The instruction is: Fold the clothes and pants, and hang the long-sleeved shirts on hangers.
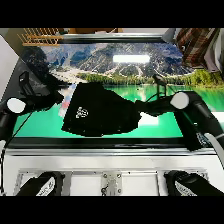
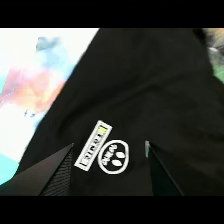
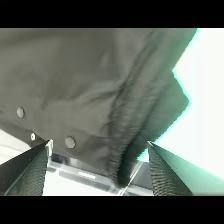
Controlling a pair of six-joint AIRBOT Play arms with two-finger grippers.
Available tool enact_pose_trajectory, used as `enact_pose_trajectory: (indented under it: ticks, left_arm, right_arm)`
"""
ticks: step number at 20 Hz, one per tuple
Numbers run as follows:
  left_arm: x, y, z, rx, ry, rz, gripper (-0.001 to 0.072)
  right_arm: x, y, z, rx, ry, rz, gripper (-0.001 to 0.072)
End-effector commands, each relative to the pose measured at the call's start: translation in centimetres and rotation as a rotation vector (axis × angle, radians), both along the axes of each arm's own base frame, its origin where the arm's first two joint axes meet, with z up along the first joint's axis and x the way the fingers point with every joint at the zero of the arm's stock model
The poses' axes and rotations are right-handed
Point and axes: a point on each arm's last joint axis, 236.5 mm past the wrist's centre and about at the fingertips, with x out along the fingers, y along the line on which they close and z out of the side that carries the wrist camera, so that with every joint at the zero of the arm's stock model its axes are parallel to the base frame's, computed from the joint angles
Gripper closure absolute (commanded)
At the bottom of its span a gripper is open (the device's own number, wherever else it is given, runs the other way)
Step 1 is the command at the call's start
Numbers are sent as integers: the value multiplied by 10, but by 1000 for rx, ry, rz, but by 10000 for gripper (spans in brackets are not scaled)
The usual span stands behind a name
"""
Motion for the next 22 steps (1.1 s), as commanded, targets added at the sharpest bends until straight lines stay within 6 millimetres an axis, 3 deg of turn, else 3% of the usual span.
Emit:
enact_pose_trajectory:
  ticks: [1,2,3,4,7,11,16,22]
  left_arm:
    - [-20,-21,31,4,-93,-54,245]
    - [-27,-31,29,2,-101,-76,329]
    - [-33,-38,27,3,-109,-96,565]
    - [-37,-45,24,2,-118,-113,688]
    - [-47,-64,15,-1,-121,-161,687]
    - [-53,-80,0,-6,-74,-209,687]
    - [-54,-85,-8,-26,-38,-201,687]
    - [-54,-85,-7,-28,-39,-199,687]
  right_arm:
    - [-9,-48,1,0,17,-90,-8]
    - [-15,-52,-16,15,63,-119,-8]
    - [-18,-53,-33,37,90,-149,-8]
    - [-19,-49,-50,73,112,-185,-8]
    - [-12,-22,-86,244,151,-255,-8]
    - [13,15,-95,434,92,-173,-8]
    - [11,15,-136,415,165,-178,-8]
    - [19,22,-146,364,125,-200,-6]
